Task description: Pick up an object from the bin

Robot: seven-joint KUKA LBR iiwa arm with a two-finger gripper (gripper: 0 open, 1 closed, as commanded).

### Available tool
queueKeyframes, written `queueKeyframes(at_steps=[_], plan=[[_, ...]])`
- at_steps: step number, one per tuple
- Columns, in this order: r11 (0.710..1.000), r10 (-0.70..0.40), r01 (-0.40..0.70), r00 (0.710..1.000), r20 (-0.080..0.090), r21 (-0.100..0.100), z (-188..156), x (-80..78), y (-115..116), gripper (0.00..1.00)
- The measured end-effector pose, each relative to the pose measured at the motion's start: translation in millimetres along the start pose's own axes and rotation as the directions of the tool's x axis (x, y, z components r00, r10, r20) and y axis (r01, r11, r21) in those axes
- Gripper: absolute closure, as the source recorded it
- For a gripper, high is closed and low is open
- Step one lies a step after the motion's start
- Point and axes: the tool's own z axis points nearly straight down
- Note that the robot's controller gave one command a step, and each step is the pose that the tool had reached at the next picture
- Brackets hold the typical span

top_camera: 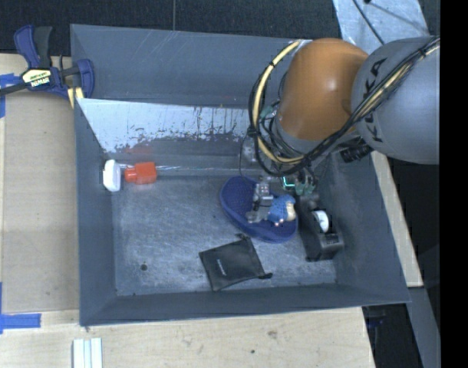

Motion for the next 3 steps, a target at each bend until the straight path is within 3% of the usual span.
queueKeyframes(at_steps=[1,2,3], plan=[[0.945,-0.328,0.327,0.945,0.013,0.005,-42,-24.0,-30,0.0],[0.753,-0.659,0.658,0.753,0.005,0.003,60,-10.4,-96,0.0],[0.738,-0.675,0.675,0.738,0.015,0.013,65,-10.1,-93,0.0]])
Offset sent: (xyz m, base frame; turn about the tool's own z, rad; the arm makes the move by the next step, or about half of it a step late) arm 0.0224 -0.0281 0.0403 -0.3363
